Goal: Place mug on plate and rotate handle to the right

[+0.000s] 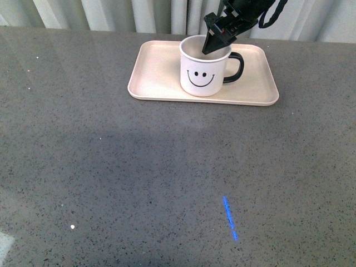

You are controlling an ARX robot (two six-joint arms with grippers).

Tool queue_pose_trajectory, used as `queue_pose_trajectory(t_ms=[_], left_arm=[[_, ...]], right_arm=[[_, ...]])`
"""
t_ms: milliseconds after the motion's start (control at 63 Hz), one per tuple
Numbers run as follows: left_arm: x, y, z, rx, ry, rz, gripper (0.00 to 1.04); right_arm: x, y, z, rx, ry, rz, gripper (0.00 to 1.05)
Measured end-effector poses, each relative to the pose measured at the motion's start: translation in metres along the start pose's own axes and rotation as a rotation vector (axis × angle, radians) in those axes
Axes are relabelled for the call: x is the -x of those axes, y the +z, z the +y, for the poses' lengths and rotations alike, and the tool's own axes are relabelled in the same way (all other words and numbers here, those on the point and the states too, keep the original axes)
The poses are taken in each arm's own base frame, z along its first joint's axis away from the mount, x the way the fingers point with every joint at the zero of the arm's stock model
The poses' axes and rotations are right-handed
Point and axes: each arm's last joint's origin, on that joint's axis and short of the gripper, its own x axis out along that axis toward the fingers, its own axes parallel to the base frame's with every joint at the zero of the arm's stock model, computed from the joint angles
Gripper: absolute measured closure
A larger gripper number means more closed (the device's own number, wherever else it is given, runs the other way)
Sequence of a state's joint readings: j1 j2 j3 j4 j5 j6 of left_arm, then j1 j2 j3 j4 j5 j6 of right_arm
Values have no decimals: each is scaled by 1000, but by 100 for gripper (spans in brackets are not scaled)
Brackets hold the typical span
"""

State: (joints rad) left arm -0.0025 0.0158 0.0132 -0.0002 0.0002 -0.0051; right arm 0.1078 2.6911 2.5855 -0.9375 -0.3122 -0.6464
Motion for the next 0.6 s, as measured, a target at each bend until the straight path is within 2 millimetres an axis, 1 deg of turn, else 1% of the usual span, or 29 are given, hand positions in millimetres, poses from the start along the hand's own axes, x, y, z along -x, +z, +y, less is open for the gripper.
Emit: queue_pose_trajectory(t_ms=[79, 159, 238, 318, 413, 508, 524, 540, 556, 604], left_arm=[[0, 0, 0, 0, 0, 0, 9], [0, 0, 0, 0, 0, 0, 9], [0, 0, 0, 0, 0, 0, 9], [0, 0, 0, 0, 0, 0, 9], [0, 0, 0, 0, 0, 0, 9], [0, 0, 0, 0, 0, 0, 9], [0, 0, 0, 0, 0, 0, 9], [0, 0, 0, 0, 0, 0, 9], [0, 0, 0, 0, 0, 0, 9], [0, 0, 0, 0, 0, 0, 9]], right_arm=[[1, 1, 0, -9, -4, -7, 16], [1, 2, 0, -18, 1, -19, 8], [2, 1, 0, -23, 4, -24, 9], [9, 1, 2, -22, 5, -38, 9], [27, 5, 3, -14, -14, -72, 9], [55, 13, 3, -12, -47, -147, 9], [57, 13, 3, -11, -48, -154, 9], [65, 15, 4, -4, -47, -183, 9], [67, 15, 4, -2, -48, -189, 9], [89, 18, 7, -8, -54, -256, 9]])
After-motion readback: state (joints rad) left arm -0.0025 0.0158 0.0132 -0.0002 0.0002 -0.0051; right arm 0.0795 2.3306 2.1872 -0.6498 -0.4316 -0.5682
